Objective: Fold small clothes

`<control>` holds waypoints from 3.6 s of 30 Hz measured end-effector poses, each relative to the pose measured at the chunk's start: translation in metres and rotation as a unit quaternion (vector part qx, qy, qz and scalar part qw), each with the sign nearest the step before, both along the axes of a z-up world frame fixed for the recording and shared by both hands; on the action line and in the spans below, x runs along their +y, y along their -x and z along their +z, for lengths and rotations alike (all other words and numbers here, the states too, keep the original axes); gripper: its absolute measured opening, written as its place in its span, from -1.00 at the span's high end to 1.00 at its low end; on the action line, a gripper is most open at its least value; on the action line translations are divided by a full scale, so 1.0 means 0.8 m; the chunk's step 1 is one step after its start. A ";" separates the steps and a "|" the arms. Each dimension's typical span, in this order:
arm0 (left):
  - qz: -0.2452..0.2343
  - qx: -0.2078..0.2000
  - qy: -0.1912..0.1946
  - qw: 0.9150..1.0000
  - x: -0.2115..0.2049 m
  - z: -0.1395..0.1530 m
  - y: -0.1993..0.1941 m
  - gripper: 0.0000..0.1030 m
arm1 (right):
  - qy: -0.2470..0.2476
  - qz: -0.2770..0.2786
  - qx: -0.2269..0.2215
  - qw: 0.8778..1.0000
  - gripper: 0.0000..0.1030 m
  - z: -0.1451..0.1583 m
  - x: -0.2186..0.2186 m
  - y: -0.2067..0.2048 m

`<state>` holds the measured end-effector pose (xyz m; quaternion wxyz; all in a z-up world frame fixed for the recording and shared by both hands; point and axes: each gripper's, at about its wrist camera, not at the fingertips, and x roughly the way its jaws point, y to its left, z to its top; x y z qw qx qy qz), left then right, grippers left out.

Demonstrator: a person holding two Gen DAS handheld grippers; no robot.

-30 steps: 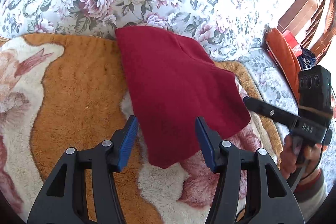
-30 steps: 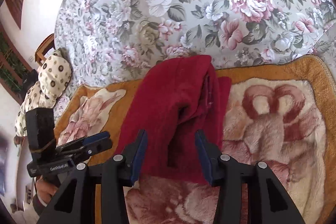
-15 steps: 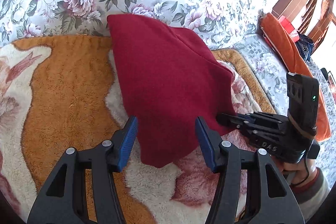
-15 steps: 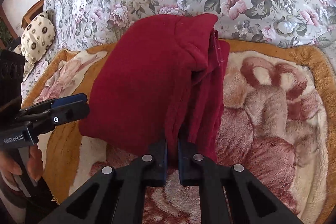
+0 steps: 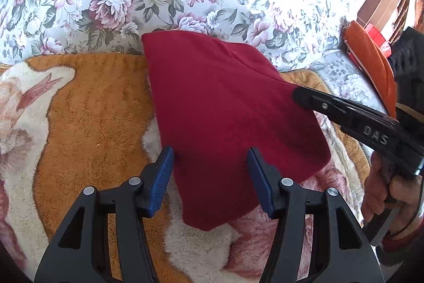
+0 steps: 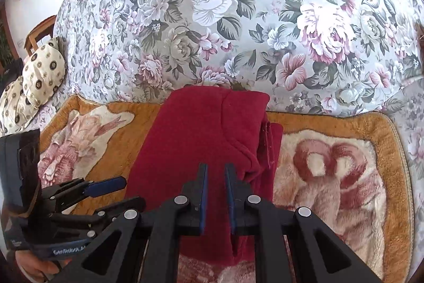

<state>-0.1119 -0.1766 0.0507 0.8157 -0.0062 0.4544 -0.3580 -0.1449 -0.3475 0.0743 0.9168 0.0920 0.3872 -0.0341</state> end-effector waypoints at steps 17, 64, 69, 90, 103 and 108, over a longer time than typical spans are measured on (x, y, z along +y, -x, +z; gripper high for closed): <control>0.009 0.003 -0.032 0.999 -0.012 -0.023 -0.005 -0.23 | -0.039 -0.011 0.036 0.999 0.79 -0.036 -0.010 0.024; 0.004 0.128 0.097 0.987 0.052 -0.004 -0.016 -0.30 | -0.245 0.000 -0.025 0.969 0.09 -0.044 -0.021 0.067; 0.011 0.142 0.049 0.989 0.079 -0.024 0.034 -0.31 | -0.246 0.010 0.004 0.969 0.08 -0.065 0.016 0.114; 0.078 -0.017 -0.052 0.995 0.080 -0.009 0.051 -0.37 | -0.040 0.018 0.003 0.999 0.52 -0.015 0.077 0.102; 0.076 -0.035 -0.072 0.994 0.063 -0.013 0.049 -0.38 | -0.058 -0.008 0.014 0.998 0.58 -0.048 0.056 0.106; 0.079 -0.037 -0.071 0.994 0.067 -0.013 0.050 -0.37 | -0.074 -0.002 -0.002 0.997 0.57 -0.031 0.065 0.137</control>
